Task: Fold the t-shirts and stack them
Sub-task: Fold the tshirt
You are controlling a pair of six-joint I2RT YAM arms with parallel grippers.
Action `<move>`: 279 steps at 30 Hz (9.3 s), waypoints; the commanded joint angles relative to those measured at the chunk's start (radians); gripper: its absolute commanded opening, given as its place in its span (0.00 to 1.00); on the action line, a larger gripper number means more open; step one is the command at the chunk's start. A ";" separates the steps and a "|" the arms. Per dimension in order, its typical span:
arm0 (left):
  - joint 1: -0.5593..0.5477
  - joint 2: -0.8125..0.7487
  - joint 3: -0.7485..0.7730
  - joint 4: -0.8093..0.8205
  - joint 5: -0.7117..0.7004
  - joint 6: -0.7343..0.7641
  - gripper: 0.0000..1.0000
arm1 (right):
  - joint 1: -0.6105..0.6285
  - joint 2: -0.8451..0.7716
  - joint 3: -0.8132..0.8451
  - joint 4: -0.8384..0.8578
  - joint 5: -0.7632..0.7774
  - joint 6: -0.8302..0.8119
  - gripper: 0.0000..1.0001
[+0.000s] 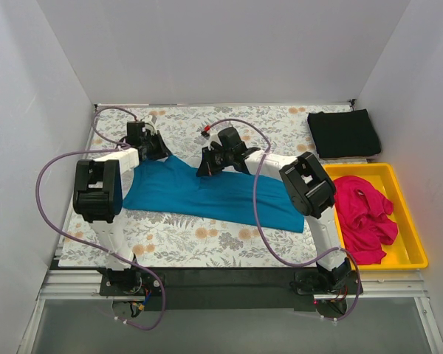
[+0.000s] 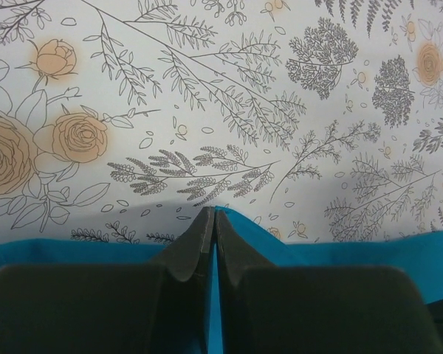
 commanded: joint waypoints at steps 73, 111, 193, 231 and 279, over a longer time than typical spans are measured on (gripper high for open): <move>0.082 -0.626 -0.487 0.088 -0.135 -0.224 0.43 | 0.049 -0.160 -0.080 -0.093 -0.155 -0.291 0.38; 0.052 0.091 0.037 -0.366 -0.305 -0.454 0.39 | 0.088 -0.460 -0.587 -0.663 0.304 -0.222 0.54; -0.442 0.461 0.846 -0.426 -0.397 -0.157 0.55 | -0.014 -0.741 -0.564 -0.593 0.351 -0.119 0.65; -0.727 -0.475 -0.300 -0.759 -0.306 -0.563 0.73 | 0.055 -0.736 -0.834 -0.493 0.228 0.065 0.35; -0.630 -0.355 -0.161 -0.778 -0.334 -0.477 0.00 | -0.022 -0.628 -0.464 -0.653 0.280 -0.047 0.01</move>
